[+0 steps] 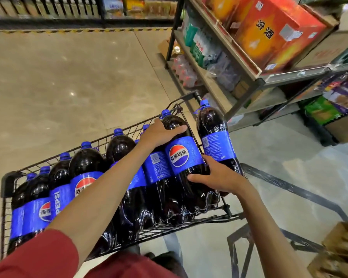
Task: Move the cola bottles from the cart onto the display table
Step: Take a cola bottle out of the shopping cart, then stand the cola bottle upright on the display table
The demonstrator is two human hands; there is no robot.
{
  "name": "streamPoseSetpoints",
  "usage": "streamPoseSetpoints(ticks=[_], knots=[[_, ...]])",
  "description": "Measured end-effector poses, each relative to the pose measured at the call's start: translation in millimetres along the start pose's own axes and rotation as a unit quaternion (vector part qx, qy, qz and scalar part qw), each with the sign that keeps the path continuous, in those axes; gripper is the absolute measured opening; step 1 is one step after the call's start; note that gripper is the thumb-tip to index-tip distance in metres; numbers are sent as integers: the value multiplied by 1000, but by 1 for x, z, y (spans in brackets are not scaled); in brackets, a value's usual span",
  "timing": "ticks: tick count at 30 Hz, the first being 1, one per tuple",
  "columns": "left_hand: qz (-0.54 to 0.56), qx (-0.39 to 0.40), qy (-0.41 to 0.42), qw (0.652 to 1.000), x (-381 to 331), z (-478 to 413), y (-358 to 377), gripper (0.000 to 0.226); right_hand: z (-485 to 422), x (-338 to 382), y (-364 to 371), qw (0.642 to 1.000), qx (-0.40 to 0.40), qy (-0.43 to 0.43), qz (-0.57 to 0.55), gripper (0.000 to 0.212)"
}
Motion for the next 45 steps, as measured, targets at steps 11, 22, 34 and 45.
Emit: streamPoseSetpoints(ticks=[11,22,34,45], knots=[[89,-3,-33,996,2,-1,3,132,-21,-7,8,995,36,-12,-90,43],[130,-82,-18,988,-14,7,11,95,-25,-21,10,986,24,-24,-164,30],[297,-216,58,928,-21,120,-28,85,14,5,29,978,-6,-141,-153,65],[349,-401,124,838,55,271,-102,81,70,102,93,935,67,-343,-64,70]])
Point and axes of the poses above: each hand's wrist, its own z-axis away from the middle knuckle, its own y-axis out of the palm, x = y × z, the point moved 3 cm from there along -z, towards the middle knuckle, and after that the axes turned 1 degree about x, right-handed, at the moved point
